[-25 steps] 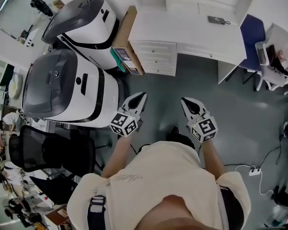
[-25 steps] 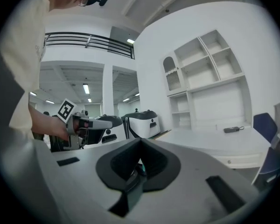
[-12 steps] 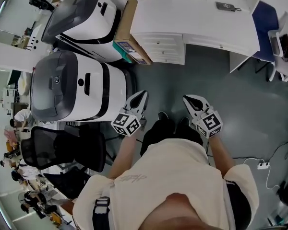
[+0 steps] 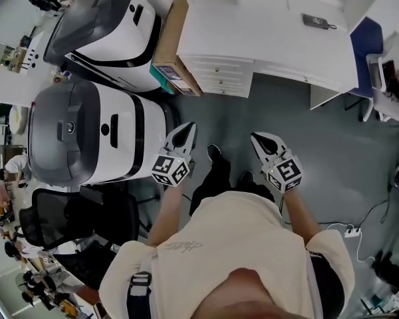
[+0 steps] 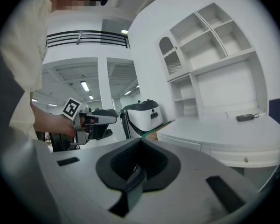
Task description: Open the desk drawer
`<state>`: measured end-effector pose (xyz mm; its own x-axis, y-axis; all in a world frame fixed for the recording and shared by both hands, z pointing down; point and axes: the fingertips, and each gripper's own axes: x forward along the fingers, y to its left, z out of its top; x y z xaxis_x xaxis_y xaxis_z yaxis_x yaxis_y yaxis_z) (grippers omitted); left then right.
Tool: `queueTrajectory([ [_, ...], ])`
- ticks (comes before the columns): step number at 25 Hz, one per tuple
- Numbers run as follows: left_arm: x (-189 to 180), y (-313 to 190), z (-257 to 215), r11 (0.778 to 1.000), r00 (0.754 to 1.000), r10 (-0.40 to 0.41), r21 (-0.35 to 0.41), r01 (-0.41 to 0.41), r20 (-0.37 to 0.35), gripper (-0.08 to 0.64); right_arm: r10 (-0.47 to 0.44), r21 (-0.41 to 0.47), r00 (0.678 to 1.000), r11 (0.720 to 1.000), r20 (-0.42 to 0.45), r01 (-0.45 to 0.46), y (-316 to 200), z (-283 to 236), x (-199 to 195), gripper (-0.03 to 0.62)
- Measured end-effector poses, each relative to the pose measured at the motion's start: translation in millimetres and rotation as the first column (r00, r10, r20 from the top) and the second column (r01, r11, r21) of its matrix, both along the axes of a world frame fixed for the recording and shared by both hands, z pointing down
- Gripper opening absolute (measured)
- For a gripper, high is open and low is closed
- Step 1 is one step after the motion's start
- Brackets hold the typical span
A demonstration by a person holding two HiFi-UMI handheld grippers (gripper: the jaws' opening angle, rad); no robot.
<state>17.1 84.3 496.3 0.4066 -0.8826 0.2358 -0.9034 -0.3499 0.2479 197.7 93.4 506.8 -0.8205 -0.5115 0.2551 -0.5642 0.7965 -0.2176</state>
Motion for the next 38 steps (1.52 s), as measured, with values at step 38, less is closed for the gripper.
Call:
queueTrajectory([
  [38,-155.9,-203.7,12.6,0.999,0.998,0.035,0.011,-0.036,0.043,0.0,0.111,-0.059,0.99,0.991,-0.089,-0.116,-243.3,21.3,-150.7,-0.003],
])
